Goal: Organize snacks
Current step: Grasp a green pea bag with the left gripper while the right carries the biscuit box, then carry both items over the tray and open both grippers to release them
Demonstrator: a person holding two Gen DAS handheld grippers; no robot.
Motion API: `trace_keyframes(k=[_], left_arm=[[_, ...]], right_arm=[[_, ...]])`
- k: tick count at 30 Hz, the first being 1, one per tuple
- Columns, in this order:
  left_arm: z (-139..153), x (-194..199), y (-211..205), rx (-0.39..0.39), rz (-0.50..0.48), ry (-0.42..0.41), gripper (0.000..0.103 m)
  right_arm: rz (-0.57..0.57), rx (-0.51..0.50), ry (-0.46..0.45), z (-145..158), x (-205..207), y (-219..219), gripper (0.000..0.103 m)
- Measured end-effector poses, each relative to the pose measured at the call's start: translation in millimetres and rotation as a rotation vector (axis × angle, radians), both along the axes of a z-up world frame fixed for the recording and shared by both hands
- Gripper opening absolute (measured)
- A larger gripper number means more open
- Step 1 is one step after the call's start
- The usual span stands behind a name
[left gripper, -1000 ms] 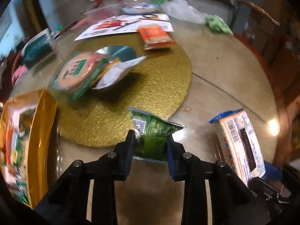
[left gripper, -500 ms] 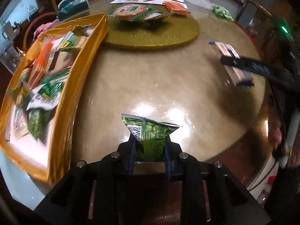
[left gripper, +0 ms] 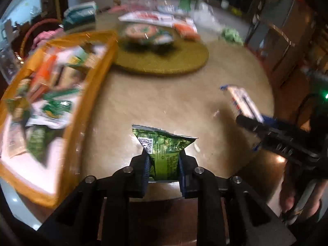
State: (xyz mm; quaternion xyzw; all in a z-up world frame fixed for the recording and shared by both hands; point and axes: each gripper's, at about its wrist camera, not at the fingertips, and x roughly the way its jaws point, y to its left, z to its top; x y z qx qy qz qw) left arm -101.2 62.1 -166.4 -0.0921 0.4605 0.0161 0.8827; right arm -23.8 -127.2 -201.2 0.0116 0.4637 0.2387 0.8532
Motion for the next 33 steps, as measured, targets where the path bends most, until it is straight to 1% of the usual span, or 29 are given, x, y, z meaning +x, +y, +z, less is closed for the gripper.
trace_keyframes(k=[2, 3, 5, 8, 11, 13, 14, 17, 18, 20, 23, 25, 26, 27, 29, 31, 33], left_arm=[[20, -16, 13, -0.032, 0.027, -0.043, 0.025], [30, -23, 22, -0.051, 0.040, -0.061, 0.025], [49, -38, 43, -0.052, 0.091, -0.089, 0.025], [66, -57, 86, -0.041, 0.202, -0.097, 0.025], [71, -73, 136, -0.034, 0.335, -0.095, 0.025], [68, -80, 168, -0.032, 0.418, -0.084, 0.025], [63, -83, 188, -0.048, 0.461, -0.073, 0.025], [47, -84, 222, -0.150, 0.510, -0.042, 0.025], [41, -83, 229, -0.168, 0.525, -0.026, 0.025], [34, -75, 233, -0.159, 0.513, -0.008, 0.025], [18, -61, 239, -0.144, 0.513, 0.053, 0.025], [9, -53, 242, -0.156, 0.526, 0.088, 0.025], [6, -51, 245, -0.148, 0.542, 0.106, 0.025], [4, -50, 247, -0.138, 0.554, 0.113, 0.025], [0, -49, 251, -0.121, 0.583, 0.122, 0.026], [-3, -50, 254, -0.127, 0.595, 0.119, 0.026], [-2, -51, 251, -0.121, 0.590, 0.122, 0.031]], right_arm=[[0.029, 0.034, -0.025, 15, -7, 12, 0.054], [0.065, 0.077, -0.032, 24, -10, 21, 0.054], [0.132, 0.141, -0.046, 40, -16, 37, 0.054], [0.231, 0.201, -0.061, 60, -23, 70, 0.054], [0.320, 0.233, -0.048, 67, -26, 106, 0.054], [0.380, 0.238, -0.045, 70, -29, 134, 0.054], [0.407, 0.240, -0.043, 71, -29, 147, 0.054], [0.452, 0.236, -0.036, 67, -30, 177, 0.054], [0.462, 0.232, -0.027, 63, -25, 187, 0.054], [0.487, 0.223, -0.013, 58, -23, 206, 0.054], [0.503, 0.185, -0.013, 50, -20, 227, 0.054], [0.496, 0.169, 0.006, 44, -16, 237, 0.054], [0.489, 0.162, 0.019, 42, -14, 242, 0.054], [0.482, 0.156, 0.029, 40, -13, 247, 0.054], [0.474, 0.137, 0.013, 39, -12, 258, 0.054], [0.454, 0.109, 0.001, 34, -9, 264, 0.056], [0.421, 0.097, 0.033, 30, -4, 262, 0.056]])
